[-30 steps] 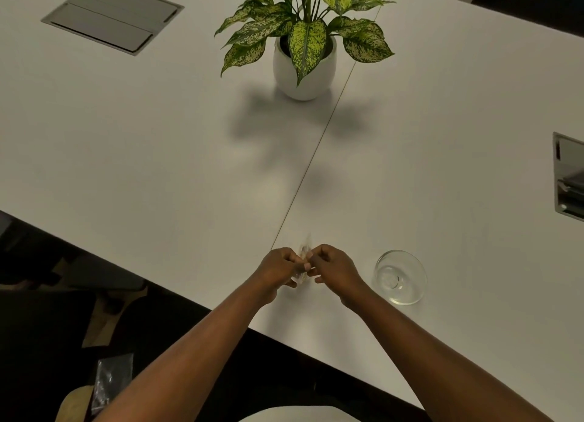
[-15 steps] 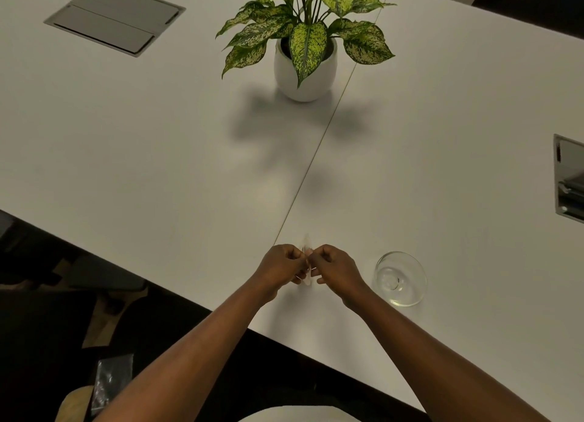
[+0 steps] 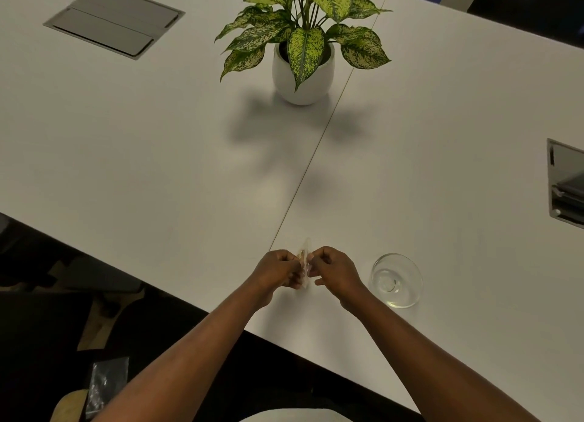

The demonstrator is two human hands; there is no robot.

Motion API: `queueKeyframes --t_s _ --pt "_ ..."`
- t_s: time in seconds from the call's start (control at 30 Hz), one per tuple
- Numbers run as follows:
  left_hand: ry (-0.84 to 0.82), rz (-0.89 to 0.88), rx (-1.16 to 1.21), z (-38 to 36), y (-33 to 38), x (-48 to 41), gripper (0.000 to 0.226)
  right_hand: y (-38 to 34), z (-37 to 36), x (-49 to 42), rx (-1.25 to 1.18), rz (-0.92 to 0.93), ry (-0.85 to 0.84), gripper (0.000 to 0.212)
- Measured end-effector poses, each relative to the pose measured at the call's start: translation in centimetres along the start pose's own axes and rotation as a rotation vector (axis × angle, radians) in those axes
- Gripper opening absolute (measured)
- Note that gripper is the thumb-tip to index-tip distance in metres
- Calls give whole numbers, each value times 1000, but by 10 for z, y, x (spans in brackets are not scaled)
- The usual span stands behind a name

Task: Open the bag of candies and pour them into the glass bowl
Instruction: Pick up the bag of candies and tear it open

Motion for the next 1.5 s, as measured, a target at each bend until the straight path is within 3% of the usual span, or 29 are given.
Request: queueKeyframes --t_s 0.17,0.5,0.63,0.87,1.1,1.37,1.5 --pt "-33 -34 -100 -4 1 1 48 -1 -2 2 7 34 -5 16" --pt "-100 -95 -236 -12 6 7 20 0 -1 6 29 -7 -85 23" --pt "-94 -88 -241 -14 3 8 18 -3 2 7 104 40 -118 21" --pt "30 -154 -260 -20 2 10 20 -11 0 8 291 147 47 19" --pt "115 -205 -273 -23 3 11 22 -10 -2 10 305 154 115 21" --pt "2 -136 -277 -19 1 4 22 -8 4 5 114 34 -98 24" --pt "-48 -176 -367 -21 9 2 29 -11 5 4 189 47 -78 36"
Point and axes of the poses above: each hand's wrist, its own x-axis away from the middle knuckle, its own z-axis out of the back of the hand, y = z × x, the point moved 4 cm from there along -x, towards the middle knuckle, and after that the axes turned 9 degrees about x, right-handed, at the moved point
